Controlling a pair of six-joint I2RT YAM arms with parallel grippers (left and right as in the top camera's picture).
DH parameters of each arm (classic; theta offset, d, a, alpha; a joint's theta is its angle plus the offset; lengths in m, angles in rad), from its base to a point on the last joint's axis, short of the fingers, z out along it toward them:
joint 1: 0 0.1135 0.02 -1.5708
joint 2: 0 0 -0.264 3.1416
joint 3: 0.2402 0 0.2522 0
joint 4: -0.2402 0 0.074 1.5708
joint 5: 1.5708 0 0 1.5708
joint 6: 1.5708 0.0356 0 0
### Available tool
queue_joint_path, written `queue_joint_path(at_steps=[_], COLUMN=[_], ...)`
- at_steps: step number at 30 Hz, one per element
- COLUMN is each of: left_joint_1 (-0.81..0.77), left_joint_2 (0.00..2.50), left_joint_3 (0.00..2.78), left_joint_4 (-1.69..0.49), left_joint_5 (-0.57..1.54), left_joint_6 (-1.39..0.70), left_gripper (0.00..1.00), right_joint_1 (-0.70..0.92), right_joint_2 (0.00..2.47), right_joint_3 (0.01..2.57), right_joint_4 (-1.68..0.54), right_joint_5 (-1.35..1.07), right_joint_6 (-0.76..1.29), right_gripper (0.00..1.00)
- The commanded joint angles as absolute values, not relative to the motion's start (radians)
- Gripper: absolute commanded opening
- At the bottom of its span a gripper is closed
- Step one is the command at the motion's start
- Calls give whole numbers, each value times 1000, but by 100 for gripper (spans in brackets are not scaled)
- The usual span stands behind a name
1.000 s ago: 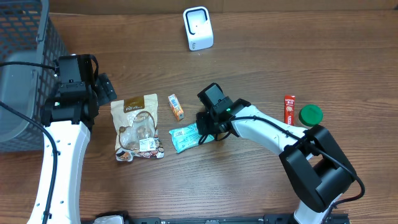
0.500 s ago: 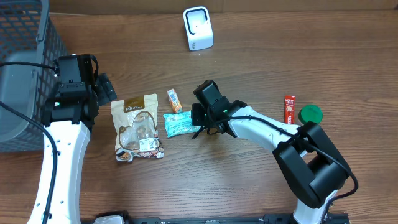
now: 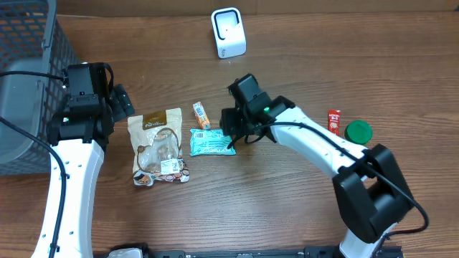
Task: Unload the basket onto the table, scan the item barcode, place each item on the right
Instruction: 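Lift the teal pack and carry it up toward the scanner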
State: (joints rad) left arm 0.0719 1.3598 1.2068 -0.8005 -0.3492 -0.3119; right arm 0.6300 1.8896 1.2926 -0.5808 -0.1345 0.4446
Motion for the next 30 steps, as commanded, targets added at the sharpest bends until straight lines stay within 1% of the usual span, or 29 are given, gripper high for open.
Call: queue_joint_path(at_steps=[1,5,7,8,13,15,18,23,26,30], left_joint_1=[72,72,72,72,72,72,72,72,72,72], left_joint_2=[1361,1361,1361,1361,1361,1361,1361,1361,1361,1361], left_joint_3=[1219,1219,1219,1219,1219,1219,1219,1219,1219,1219], left_joint_4=[-800,-800,-800,-800,-800,-800,-800,-800,-800,-800], left_joint_5=[-366,-366,-366,-366,-366,-366,-366,-366,-366,-366], left_joint_6=[-311,-311,-311,-311,-311,-311,-311,-311,-311,-311], left_gripper=[100,100,100,100,100,100,100,100,100,100], right_joint_1=[658,679,679,679,678,672,652,644,648,648], right_joint_2=[1958,2044,2078,2085,2083,2062,1980,1761,1604,1504], right_joint_3=[1264,1263,1263,1263,1267,1290,1336,1342,1342,1342], right_joint_4=[-579,-577,-569,-569,-563,-583,-629,-651,-678,-714], right_joint_5=[-152,-151,-151,-151,-173,-203,-229,-221,-168,-128], right_joint_6=[449,449,477,491,497,492,440,250,138,84], right_gripper=[53,53,51,47,14,4,4,4,4,4])
